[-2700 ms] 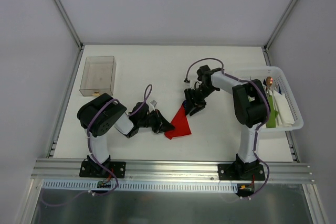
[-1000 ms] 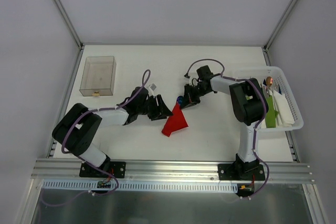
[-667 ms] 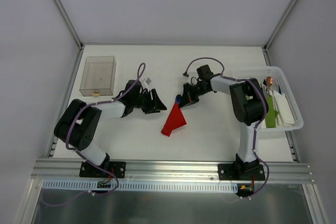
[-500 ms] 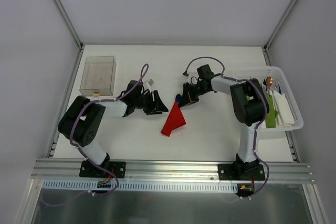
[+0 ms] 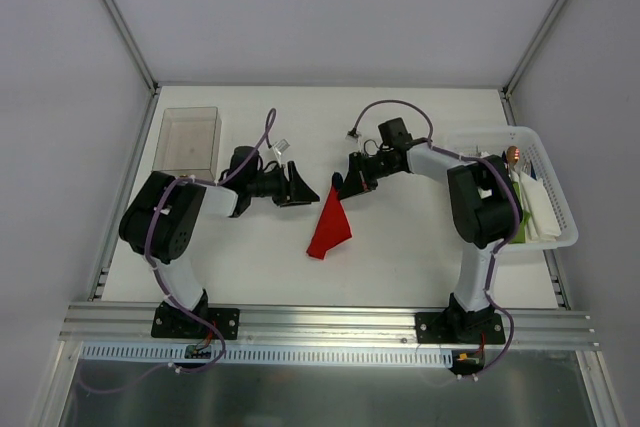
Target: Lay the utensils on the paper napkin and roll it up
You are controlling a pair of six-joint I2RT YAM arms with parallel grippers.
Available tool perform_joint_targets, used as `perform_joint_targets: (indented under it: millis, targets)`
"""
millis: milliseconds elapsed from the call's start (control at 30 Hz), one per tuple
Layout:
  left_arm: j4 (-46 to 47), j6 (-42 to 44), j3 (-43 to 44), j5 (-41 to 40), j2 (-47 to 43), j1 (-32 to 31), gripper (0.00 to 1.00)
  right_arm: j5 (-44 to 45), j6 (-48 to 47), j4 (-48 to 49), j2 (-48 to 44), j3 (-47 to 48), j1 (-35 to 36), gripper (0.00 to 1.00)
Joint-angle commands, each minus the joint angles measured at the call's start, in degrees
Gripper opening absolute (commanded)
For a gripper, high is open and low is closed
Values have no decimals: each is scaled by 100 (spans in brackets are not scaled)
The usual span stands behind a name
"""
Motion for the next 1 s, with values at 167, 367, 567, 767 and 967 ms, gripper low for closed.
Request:
perform_joint_targets:
  millis: [167, 367, 567, 767, 967]
  targets:
    - [1093, 639, 142, 1528, -46, 260, 54, -528, -411, 107, -638, -108, 85, 0]
    - [2921, 744, -473, 1714, 6, 269, 64, -642, -543, 72, -717, -125, 173, 0]
    - [2863, 1025, -185, 2003, 331, 269, 70, -704, -744, -86, -875, -126, 261, 0]
    - [2808, 1157, -70, 2231, 481, 225, 73, -756, -841, -201, -919, -82, 349, 0]
    - [3413, 834, -140, 2355, 683, -29, 72, -835, -850, -271, -954, 6, 454, 0]
